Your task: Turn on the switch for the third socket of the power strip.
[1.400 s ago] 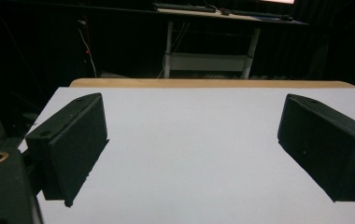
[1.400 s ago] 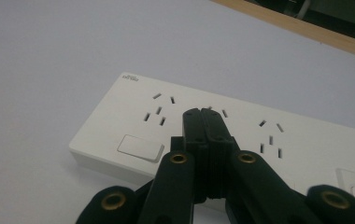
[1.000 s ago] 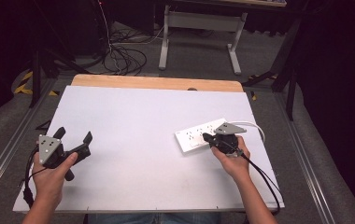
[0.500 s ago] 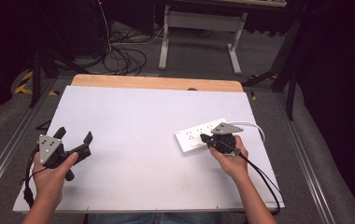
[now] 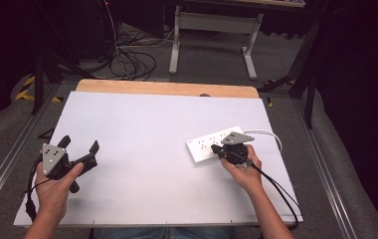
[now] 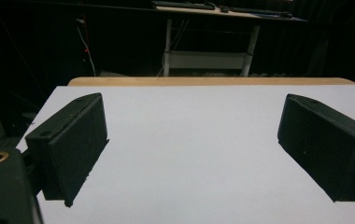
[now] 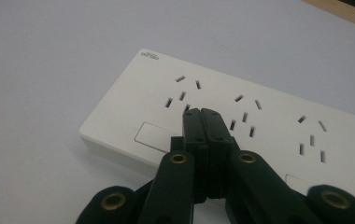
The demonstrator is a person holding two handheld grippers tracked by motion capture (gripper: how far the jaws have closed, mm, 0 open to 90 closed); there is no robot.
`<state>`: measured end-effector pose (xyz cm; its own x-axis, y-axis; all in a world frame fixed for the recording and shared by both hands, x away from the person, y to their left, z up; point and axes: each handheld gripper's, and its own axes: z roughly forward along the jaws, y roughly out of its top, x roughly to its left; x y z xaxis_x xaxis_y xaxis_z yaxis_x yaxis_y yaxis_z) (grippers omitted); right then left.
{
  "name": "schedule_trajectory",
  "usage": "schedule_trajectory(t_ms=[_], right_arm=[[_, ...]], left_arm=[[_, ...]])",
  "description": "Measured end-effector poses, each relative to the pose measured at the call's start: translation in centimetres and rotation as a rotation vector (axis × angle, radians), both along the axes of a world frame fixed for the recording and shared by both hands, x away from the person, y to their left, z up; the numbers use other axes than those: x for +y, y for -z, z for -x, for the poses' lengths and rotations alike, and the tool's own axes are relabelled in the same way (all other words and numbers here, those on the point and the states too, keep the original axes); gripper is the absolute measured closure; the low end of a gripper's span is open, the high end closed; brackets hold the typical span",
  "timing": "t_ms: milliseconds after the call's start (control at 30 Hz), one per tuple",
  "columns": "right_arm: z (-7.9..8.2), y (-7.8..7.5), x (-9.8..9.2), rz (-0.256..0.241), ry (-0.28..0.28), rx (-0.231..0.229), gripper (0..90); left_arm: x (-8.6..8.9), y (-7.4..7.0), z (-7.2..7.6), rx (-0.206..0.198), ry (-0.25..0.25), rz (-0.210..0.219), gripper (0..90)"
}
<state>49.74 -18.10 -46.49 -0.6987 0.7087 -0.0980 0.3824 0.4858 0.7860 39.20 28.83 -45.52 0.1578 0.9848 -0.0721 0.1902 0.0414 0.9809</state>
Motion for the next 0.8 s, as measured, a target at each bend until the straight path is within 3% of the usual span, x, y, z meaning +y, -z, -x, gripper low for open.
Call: schedule_trajectory(t_ms=[800], right_arm=[[-0.19,0.29,0.8,0.015,-0.013,0.008,90.0]], left_arm=[[-0.04,0.01,-0.01,0.0,0.005,-0.002,8.8]])
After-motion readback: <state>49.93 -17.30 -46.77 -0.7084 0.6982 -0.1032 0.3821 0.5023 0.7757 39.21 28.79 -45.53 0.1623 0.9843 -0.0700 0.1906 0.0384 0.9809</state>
